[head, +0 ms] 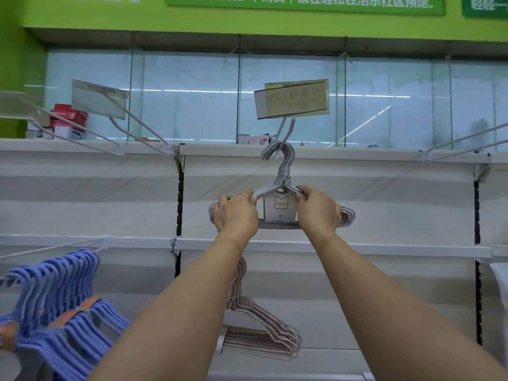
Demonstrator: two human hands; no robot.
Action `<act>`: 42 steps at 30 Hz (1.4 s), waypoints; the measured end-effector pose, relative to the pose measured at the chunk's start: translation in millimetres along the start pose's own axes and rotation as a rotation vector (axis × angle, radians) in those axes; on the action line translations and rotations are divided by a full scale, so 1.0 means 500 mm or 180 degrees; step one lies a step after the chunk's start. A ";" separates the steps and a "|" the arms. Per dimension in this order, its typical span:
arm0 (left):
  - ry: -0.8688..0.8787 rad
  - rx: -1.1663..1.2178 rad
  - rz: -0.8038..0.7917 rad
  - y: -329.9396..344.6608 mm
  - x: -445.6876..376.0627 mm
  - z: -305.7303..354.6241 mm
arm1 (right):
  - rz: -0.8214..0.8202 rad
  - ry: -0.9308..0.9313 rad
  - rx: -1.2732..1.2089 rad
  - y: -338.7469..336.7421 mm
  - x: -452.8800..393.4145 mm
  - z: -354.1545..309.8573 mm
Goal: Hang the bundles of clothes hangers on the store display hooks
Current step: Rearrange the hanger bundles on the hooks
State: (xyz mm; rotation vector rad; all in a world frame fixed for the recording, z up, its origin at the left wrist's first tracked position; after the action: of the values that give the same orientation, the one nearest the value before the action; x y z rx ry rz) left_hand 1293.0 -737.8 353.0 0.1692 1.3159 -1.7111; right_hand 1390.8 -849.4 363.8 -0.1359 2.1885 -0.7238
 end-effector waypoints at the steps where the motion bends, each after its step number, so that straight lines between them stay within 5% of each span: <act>1: -0.0021 0.0046 0.0003 0.000 0.000 0.002 | 0.0009 -0.0009 0.0003 0.002 0.000 0.001; 10: 0.0030 0.0236 0.0163 0.002 0.019 0.008 | -0.0095 -0.0327 0.0179 -0.003 0.011 0.025; 20: 0.0448 -0.0016 0.0462 0.000 0.116 0.008 | 0.0540 -0.0532 0.0545 0.012 0.139 0.085; 25: 0.0864 -0.0251 0.0514 0.008 0.216 0.008 | 0.0143 -0.0252 0.0401 0.043 0.223 0.114; 33: 0.1697 -0.0088 0.1267 0.034 0.385 -0.063 | -0.0733 0.0108 0.0316 0.114 0.350 0.143; 36: 0.1422 -0.0190 0.1039 0.065 0.414 -0.129 | -0.1070 0.0230 0.0315 0.135 0.367 0.148; 42: -0.0306 -0.0189 -0.0068 0.113 0.381 -0.268 | -0.1744 0.0421 0.0328 0.183 0.360 0.136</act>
State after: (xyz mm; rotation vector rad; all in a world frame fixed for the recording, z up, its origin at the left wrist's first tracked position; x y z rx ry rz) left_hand 1174.7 -738.6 144.8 0.0383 1.2996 -1.6750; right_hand 1333.0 -862.6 159.0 -0.6694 2.2488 -1.1717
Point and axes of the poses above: each hand's wrist, its own x-axis away from the middle knuckle, its own y-axis out of the palm, z = x × y, the point moved 1 cm from there along -x, towards the middle knuckle, and after that the axes turned 12 degrees about -z, right-handed, at the moved point
